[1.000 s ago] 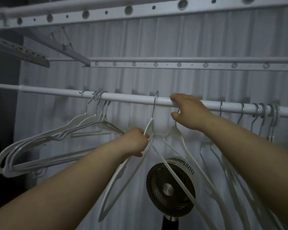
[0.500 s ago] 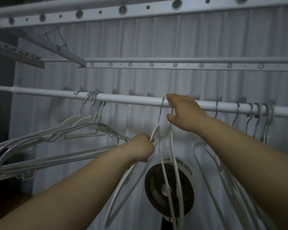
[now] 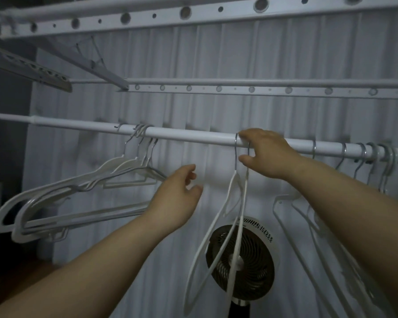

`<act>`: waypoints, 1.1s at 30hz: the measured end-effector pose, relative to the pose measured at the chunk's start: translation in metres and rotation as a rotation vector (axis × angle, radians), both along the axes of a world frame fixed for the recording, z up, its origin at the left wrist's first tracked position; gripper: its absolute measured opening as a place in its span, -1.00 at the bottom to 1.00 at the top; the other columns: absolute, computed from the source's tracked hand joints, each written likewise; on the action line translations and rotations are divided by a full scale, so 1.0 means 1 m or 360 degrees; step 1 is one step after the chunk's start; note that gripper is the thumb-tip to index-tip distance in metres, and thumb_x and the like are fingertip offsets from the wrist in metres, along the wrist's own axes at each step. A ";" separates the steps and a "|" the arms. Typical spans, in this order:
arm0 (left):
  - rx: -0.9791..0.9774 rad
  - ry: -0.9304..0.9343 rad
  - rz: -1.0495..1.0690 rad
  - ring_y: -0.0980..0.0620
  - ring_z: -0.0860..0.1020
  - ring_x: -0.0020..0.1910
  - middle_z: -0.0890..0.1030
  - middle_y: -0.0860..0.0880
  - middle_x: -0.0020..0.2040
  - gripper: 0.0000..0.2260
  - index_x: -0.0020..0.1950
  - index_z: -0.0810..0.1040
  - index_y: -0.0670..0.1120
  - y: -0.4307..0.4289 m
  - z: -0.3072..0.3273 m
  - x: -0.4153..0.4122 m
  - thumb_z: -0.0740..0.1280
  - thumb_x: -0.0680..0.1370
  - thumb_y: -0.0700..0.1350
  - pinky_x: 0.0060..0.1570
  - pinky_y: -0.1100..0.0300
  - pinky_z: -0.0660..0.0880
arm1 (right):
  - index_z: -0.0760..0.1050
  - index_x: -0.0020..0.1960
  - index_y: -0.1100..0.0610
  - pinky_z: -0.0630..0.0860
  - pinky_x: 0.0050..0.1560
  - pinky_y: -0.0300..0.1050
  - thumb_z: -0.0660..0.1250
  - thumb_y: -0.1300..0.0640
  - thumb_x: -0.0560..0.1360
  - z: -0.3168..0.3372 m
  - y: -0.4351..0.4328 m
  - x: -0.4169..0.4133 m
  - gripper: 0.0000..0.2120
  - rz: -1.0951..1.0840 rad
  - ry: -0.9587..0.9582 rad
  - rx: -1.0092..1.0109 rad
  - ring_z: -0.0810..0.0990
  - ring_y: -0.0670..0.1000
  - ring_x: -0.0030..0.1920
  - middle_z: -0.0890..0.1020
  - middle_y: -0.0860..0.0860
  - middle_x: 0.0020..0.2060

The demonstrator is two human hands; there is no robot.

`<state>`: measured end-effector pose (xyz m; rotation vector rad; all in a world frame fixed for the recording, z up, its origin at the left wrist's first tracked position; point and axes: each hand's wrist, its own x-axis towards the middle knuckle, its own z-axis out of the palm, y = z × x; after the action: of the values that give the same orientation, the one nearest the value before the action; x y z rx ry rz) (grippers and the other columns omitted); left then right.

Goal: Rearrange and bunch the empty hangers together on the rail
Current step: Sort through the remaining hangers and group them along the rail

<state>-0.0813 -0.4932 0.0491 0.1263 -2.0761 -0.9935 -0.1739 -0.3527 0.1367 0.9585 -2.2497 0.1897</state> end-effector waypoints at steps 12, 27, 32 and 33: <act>-0.0941 -0.0033 0.0878 -0.25 0.61 -0.05 0.66 -0.18 -0.03 -0.72 0.02 0.63 -0.22 -0.125 -0.017 0.071 0.35 0.33 -0.24 -0.12 -0.05 0.56 | 0.17 0.45 0.07 0.23 0.33 -0.08 0.24 0.01 0.51 0.019 -0.088 0.036 -0.45 0.0054 -0.0065 0.0092 0.31 0.13 0.37 0.32 0.08 0.41; -0.1209 -0.0415 0.0979 -0.25 0.60 -0.14 0.65 -0.19 -0.10 -0.70 -0.03 0.63 -0.18 -0.202 -0.018 0.077 0.54 0.26 -0.20 -0.21 -0.01 0.51 | 0.21 0.41 0.14 0.34 0.17 -0.02 0.22 0.24 0.51 0.005 -0.084 0.014 -0.51 -0.0467 0.0012 0.0084 0.42 0.20 0.22 0.43 0.19 0.28; -0.1174 -0.0369 0.0941 -0.14 0.60 -0.06 0.68 -0.08 -0.06 -0.82 0.04 0.63 -0.05 -0.211 -0.023 0.071 0.38 0.46 -0.07 -0.12 0.08 0.46 | 0.20 0.42 0.14 0.32 0.19 -0.01 0.22 0.28 0.50 0.002 -0.083 0.012 -0.49 -0.0446 0.0036 0.0041 0.40 0.21 0.23 0.42 0.19 0.28; -0.1179 -0.0231 0.0894 -0.19 0.62 -0.22 0.69 -0.13 -0.22 -0.90 -0.11 0.68 -0.10 -0.213 -0.024 0.071 0.45 0.40 -0.12 -0.26 0.06 0.47 | 0.19 0.43 0.13 0.32 0.20 -0.02 0.22 0.28 0.50 0.002 -0.083 0.011 -0.48 -0.0441 0.0042 0.0031 0.40 0.21 0.23 0.42 0.19 0.29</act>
<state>-0.0105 -0.7065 0.0249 0.3744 -2.2191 0.1403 -0.1626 -0.4354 0.1383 0.6448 -2.3343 0.0319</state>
